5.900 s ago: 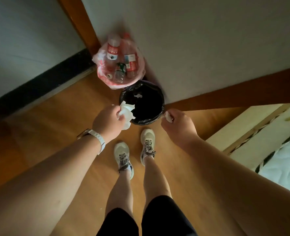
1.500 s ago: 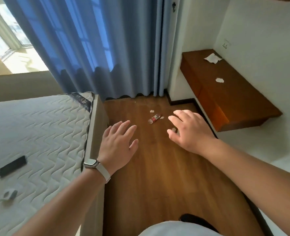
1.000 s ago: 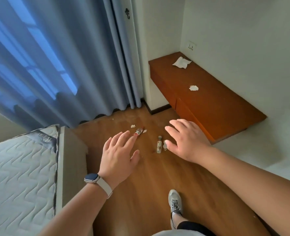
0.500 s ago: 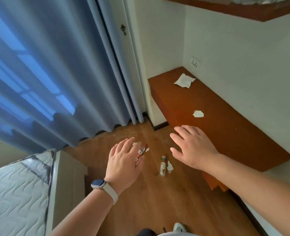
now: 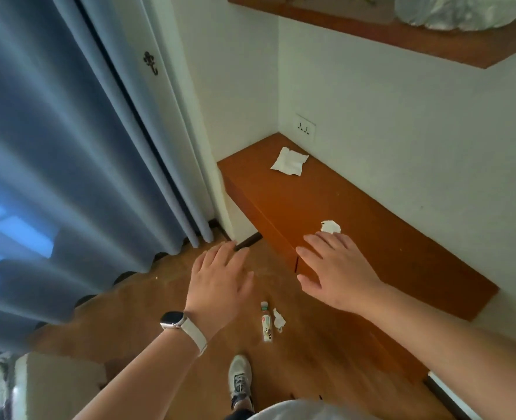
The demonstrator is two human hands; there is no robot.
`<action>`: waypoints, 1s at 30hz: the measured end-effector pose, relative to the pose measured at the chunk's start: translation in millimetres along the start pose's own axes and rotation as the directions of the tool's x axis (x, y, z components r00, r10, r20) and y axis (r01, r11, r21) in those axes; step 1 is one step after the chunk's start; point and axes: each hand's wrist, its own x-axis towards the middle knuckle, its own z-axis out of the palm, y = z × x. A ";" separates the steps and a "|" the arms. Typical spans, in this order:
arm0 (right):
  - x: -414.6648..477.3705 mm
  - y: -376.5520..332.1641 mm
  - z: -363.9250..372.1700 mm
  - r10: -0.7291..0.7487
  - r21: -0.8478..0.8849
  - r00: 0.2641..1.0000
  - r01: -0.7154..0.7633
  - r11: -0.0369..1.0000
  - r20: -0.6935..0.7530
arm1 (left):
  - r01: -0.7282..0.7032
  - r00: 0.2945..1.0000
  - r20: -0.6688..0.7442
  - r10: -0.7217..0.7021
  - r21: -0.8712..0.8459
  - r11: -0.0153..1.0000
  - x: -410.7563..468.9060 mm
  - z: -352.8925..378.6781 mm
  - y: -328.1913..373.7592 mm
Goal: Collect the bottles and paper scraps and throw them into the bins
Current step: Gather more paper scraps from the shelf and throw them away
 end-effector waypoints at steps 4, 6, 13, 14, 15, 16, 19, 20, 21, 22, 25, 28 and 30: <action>41.0 -16.3 -3.3 0.061 -0.014 0.998 -0.061 0.998 -0.007 | -0.095 0.995 -0.009 0.094 -0.033 0.995 52.4 -3.9 -37.2; 61.9 -23.6 -6.9 0.091 -0.004 0.996 -0.091 0.996 -0.004 | -0.134 0.991 0.012 0.135 -0.030 0.990 75.6 -3.8 -55.2; 99.0 -44.1 -7.6 0.246 -0.004 0.969 -0.246 0.969 0.037 | -0.261 0.960 0.087 0.266 -0.069 0.963 136.4 7.3 -91.7; 100.3 -44.3 -7.0 0.263 -0.007 0.964 -0.263 0.965 0.044 | -0.278 0.955 0.089 0.284 -0.080 0.957 144.3 7.6 -92.5; 100.8 -43.8 -6.5 0.280 -0.009 0.959 -0.280 0.960 0.050 | -0.290 0.951 0.086 0.298 -0.093 0.953 151.6 6.6 -92.6; 100.7 -42.6 -6.0 0.293 -0.012 0.955 -0.293 0.956 0.053 | -0.298 0.949 0.072 0.307 -0.108 0.948 158.0 5.2 -92.5; 100.4 -34.9 -5.1 0.316 -0.013 0.947 -0.315 0.949 0.053 | -0.339 0.938 0.040 0.345 -0.118 0.933 176.5 7.3 -91.3; 100.6 -30.8 -3.8 0.327 -0.010 0.943 -0.327 0.945 0.057 | -0.356 0.930 0.056 0.363 -0.107 0.928 182.9 10.3 -90.1; 101.2 -25.8 -1.7 0.343 -0.004 0.937 -0.344 0.939 0.065 | -0.369 0.923 0.081 0.377 -0.099 0.924 189.1 14.7 -88.2; 101.5 -20.6 1.1 0.358 -0.002 0.931 -0.359 0.933 0.073 | -0.377 0.916 0.107 0.386 -0.095 0.921 194.5 19.3 -85.7; 100.9 -4.9 14.3 0.385 -0.001 0.920 -0.386 0.923 0.078 | -0.392 0.902 0.156 0.402 -0.090 0.915 207.0 30.4 -72.9; 101.6 14.1 26.3 0.391 0.024 0.918 -0.393 0.919 0.071 | -0.411 0.888 0.183 0.421 -0.091 0.907 215.9 35.8 -54.1; 102.2 30.4 35.1 0.374 0.033 0.925 -0.376 0.926 0.068 | -0.408 0.885 0.211 0.415 -0.081 0.910 223.5 34.5 -40.6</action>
